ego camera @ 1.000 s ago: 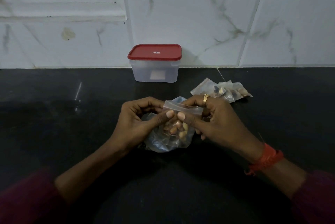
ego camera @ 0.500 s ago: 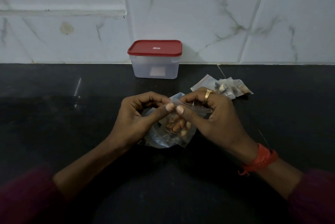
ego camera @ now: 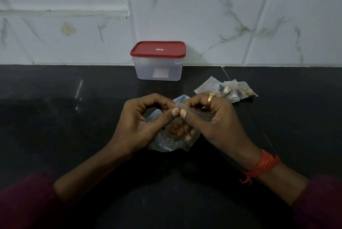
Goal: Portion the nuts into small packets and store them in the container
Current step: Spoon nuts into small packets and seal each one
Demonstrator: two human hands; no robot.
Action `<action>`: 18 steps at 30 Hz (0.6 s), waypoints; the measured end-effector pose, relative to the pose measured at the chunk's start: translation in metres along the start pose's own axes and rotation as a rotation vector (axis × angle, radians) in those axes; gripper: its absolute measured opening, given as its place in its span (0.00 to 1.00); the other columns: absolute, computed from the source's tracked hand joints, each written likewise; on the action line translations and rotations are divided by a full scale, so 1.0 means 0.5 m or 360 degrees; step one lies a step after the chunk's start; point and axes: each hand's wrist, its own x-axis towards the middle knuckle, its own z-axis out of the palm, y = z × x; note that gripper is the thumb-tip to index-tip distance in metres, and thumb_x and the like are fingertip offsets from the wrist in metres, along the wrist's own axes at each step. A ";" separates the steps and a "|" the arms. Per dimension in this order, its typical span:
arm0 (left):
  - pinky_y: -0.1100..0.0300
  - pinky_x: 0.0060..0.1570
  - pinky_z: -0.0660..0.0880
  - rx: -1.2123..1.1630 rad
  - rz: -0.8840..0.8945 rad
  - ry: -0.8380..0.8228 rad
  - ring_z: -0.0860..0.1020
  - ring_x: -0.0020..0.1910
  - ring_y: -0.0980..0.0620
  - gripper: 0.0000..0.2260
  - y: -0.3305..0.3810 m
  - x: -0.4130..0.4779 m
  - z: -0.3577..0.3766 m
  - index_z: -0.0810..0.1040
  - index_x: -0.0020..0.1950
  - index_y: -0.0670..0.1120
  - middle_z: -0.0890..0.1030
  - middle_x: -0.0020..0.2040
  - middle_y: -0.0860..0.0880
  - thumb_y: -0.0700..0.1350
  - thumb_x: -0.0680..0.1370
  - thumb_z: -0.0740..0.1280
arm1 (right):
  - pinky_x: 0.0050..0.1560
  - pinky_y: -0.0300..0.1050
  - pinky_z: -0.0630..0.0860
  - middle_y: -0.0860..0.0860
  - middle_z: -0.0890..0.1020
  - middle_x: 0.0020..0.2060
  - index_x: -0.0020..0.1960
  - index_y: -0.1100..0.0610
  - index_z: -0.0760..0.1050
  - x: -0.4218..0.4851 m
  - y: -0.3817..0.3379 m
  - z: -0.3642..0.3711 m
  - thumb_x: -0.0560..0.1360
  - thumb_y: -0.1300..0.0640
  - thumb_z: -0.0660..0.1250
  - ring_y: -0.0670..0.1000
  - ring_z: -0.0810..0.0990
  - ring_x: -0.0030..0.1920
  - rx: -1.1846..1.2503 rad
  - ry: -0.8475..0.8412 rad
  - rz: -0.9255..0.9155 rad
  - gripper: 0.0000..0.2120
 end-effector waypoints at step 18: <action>0.58 0.49 0.78 -0.0106 -0.0110 0.0193 0.82 0.46 0.52 0.02 -0.017 0.006 -0.014 0.82 0.47 0.49 0.84 0.45 0.50 0.46 0.77 0.71 | 0.40 0.55 0.79 0.42 0.84 0.39 0.45 0.44 0.80 0.028 0.016 -0.039 0.71 0.44 0.70 0.54 0.81 0.38 -0.0469 0.0049 -0.0132 0.06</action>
